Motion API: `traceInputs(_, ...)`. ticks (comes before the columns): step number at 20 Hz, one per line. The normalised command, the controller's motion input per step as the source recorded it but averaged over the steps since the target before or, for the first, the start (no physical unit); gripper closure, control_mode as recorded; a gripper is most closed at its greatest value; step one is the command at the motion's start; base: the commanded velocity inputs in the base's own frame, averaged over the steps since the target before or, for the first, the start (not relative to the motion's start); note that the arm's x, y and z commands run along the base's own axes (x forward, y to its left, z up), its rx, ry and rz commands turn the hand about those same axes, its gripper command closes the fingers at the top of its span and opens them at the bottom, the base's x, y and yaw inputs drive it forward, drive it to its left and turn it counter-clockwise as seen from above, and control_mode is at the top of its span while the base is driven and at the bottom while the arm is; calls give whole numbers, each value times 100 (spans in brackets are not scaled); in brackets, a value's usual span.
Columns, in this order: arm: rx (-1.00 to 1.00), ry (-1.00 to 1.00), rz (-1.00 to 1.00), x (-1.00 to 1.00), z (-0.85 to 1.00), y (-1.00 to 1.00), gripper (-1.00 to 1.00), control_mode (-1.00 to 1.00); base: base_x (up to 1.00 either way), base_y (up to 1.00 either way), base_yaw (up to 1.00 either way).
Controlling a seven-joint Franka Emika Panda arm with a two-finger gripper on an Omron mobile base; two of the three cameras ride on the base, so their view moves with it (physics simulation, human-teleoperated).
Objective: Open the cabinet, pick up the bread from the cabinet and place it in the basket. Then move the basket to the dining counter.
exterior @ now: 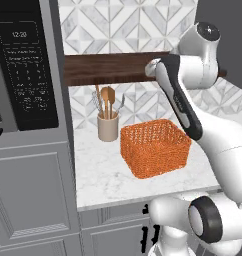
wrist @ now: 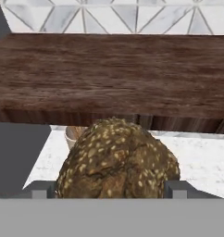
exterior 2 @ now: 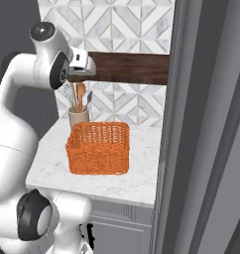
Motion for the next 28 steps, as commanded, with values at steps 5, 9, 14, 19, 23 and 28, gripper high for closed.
traceInputs(5,-3,20,0,-62,-100,0,100,-100,0,0,0)
traceInputs(9,-1,11,1,-4,-100,0,100,-100,0,0,0)
traceInputs(14,-3,12,0,16,-100,0,100,-100,0,0,0)
traceInputs(19,0,17,0,27,-89,-5,100,-100,0,0,0)
traceInputs(23,-3,16,0,41,-56,0,100,-100,0,0,0)
traceInputs(28,-2,10,0,52,-10,0,100,-100,0,0,0)
